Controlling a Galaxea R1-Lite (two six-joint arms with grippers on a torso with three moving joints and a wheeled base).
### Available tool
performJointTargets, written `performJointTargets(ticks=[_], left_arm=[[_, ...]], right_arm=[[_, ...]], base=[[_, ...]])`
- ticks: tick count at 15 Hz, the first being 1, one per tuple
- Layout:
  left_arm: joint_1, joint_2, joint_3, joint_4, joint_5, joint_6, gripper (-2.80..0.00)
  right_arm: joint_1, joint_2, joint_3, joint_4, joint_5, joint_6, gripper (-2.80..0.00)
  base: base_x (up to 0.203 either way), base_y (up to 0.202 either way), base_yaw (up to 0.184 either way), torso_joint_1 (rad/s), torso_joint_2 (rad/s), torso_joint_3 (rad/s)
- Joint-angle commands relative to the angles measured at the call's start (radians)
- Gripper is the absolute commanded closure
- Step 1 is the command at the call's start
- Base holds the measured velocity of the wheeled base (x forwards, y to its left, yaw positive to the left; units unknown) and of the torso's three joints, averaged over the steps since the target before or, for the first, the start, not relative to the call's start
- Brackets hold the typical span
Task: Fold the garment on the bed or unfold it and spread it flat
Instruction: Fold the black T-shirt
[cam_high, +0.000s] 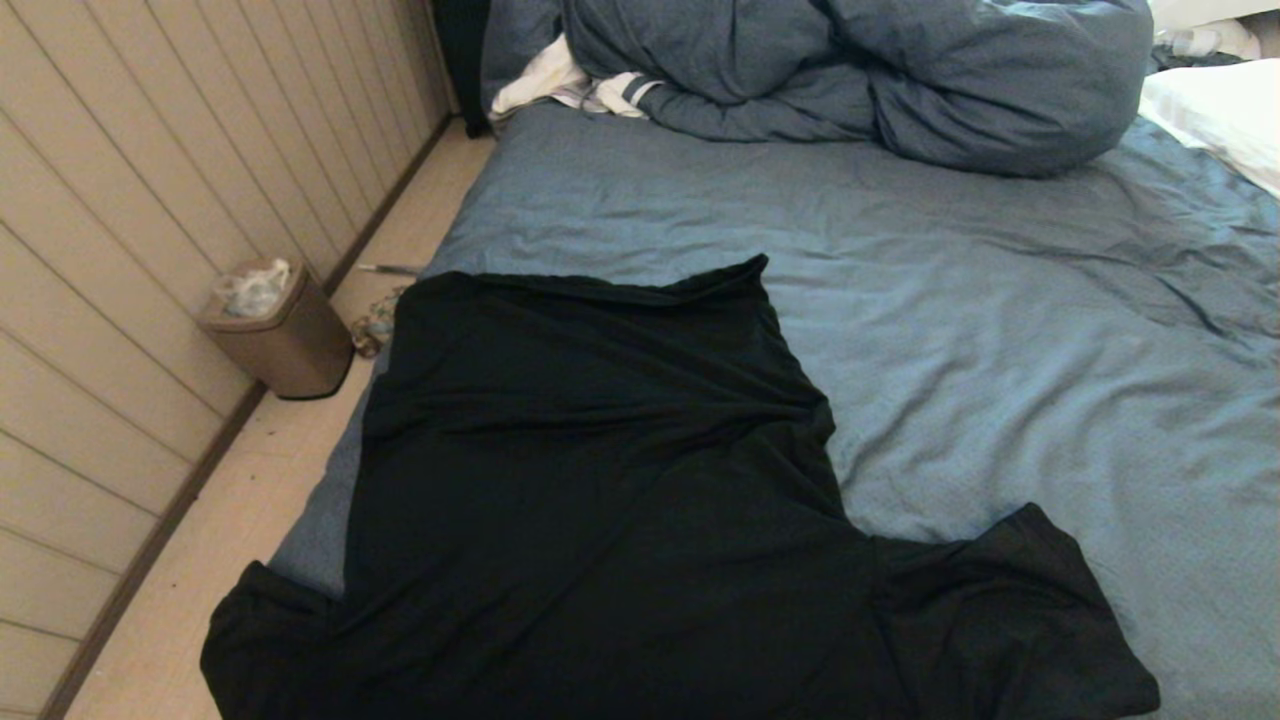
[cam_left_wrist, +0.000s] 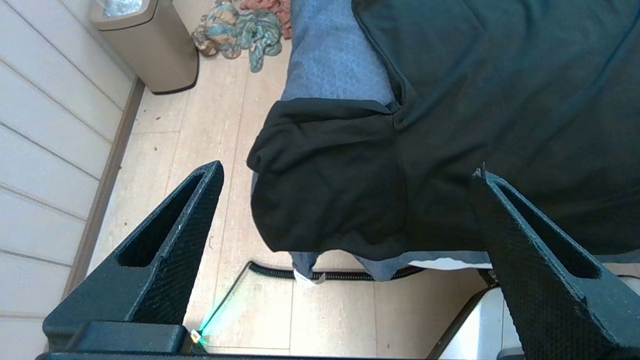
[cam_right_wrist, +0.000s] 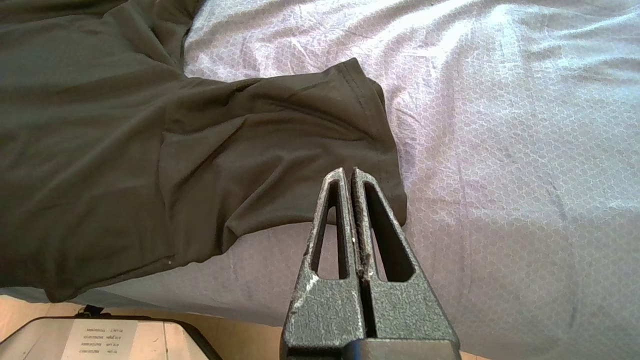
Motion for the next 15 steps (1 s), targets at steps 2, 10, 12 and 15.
performJointTargets(ticks=[2,10,12,15], left_arm=[[-0.001,0.0,0.0,0.0,0.0,0.001,-2.8],[0.0,0.0,0.0,0.0,0.0,0.0,-2.8],[-0.001,0.0,0.0,0.0,0.0,0.0,-2.8],[0.0,0.0,0.0,0.0,0.0,0.0,-2.8]], right_arm=[[0.0,0.002,0.0,0.0,0.0,-0.001,0.0],[0.0,0.001,0.0,0.0,0.0,-0.001,0.0],[0.0,0.002,0.0,0.0,0.0,-0.001,0.0],[0.0,0.003,0.001,0.0,0.0,-0.001,0.0]], base=[[0.0,0.0,0.0,0.0,0.0,0.0],[0.0,0.0,0.0,0.0,0.0,0.0],[0.0,0.0,0.0,0.0,0.0,0.0],[0.0,0.0,0.0,0.0,0.0,0.0]])
